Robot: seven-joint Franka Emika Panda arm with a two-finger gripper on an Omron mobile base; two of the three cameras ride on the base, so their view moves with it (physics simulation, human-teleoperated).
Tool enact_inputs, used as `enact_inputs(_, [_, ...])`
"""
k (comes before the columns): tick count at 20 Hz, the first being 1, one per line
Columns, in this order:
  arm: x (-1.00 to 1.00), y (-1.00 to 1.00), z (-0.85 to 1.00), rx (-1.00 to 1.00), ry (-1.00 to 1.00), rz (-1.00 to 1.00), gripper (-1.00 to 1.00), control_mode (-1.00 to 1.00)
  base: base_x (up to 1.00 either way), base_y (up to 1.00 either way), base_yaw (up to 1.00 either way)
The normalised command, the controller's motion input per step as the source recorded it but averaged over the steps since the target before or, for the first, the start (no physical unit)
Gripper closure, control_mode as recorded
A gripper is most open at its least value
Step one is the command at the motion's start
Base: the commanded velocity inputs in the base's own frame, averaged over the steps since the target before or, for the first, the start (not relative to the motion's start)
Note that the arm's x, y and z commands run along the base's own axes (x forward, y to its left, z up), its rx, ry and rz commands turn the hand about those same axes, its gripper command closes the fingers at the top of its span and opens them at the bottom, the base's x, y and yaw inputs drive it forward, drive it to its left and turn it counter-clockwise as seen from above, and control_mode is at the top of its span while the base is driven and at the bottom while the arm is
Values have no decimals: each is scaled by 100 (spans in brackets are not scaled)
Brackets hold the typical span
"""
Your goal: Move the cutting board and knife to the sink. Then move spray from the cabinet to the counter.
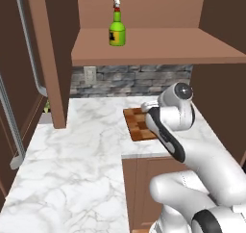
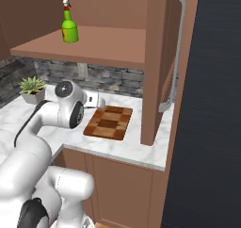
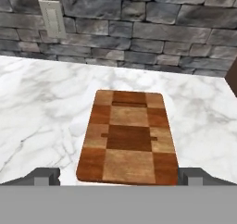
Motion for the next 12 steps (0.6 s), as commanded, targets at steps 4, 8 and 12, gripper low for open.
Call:
enact_inputs(4, [46, 0, -14, 0, 3, 0, -100, -100, 0, 0, 0])
enact_inputs(8, [38, 0, -10, 0, 6, 0, -100, -100, 0, 0, 0])
enact_inputs(12, [34, 0, -4, 0, 10, 0, -100, -100, 0, 0, 0])
